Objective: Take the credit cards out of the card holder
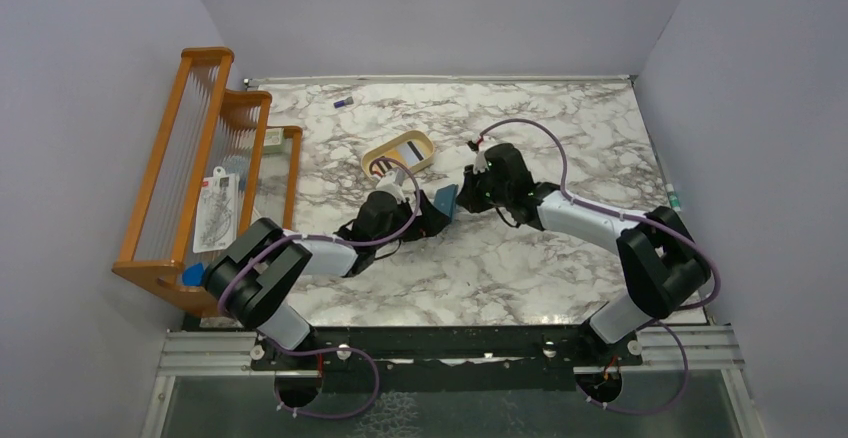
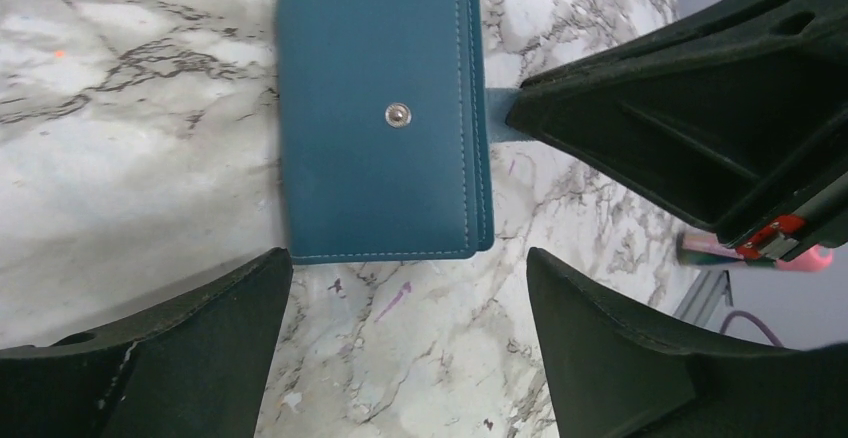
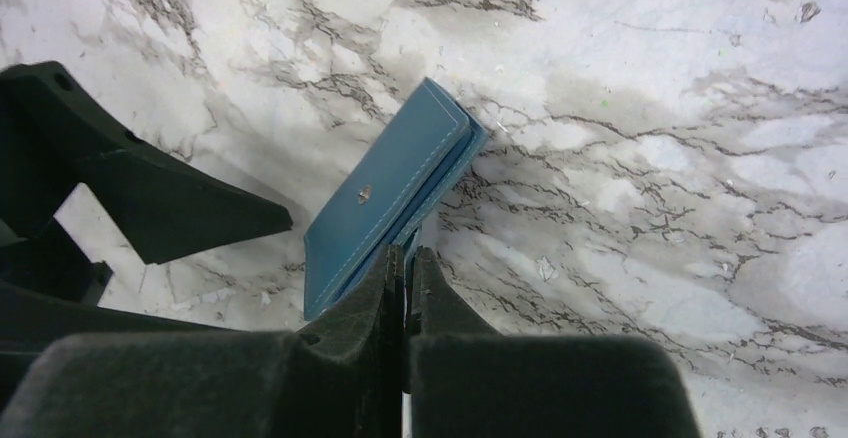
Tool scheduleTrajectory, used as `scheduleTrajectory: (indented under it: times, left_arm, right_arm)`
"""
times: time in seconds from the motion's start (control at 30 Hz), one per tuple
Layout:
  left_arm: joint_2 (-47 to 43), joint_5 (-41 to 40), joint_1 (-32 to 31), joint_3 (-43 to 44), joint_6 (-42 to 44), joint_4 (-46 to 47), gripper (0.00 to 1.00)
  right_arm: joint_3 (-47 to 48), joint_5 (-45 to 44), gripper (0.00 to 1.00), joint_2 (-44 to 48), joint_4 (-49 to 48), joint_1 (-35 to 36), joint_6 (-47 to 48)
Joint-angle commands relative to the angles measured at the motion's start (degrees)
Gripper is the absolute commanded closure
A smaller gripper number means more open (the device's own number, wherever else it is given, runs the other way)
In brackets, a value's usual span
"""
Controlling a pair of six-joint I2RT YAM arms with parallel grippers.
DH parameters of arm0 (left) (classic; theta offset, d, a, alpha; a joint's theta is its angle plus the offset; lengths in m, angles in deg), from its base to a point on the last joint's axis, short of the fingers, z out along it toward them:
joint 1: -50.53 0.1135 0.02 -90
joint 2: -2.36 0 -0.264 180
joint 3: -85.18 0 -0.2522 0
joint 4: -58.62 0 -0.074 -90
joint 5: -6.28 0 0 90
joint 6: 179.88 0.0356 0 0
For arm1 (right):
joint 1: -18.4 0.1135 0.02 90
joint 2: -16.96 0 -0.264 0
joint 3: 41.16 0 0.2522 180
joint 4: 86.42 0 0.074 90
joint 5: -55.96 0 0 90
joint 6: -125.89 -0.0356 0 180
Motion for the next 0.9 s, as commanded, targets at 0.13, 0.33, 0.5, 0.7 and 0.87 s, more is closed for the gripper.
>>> scheduleTrajectory:
  times: [0.13,0.33,0.5,0.7,0.87]
  left_arm:
    - [8.52,11.99,1.71,-1.15,-5.49,19.96,0.05]
    - [10.95,11.33,1.74,-0.86,-5.82,21.02,0.02]
    - [9.41,9.97,1.91,-1.79,-4.57,21.09,0.02]
    - [6.25,8.34,2.41,-3.07,-2.55,21.01,0.02]
    - [4.42,7.35,3.20,-4.04,-1.67,21.05,0.02]
  right_arm:
    - [3.00,1.95,0.99,2.88,1.50,-0.65,2.54]
    - [2.79,2.38,0.99,3.02,1.50,-0.70,2.93]
    - [2.09,2.53,0.99,3.18,1.24,-1.18,3.15]
    - [-0.01,4.55,0.99,3.18,0.10,-2.99,2.49]
    - [-1.03,5.32,0.99,3.41,-0.33,-3.85,2.36]
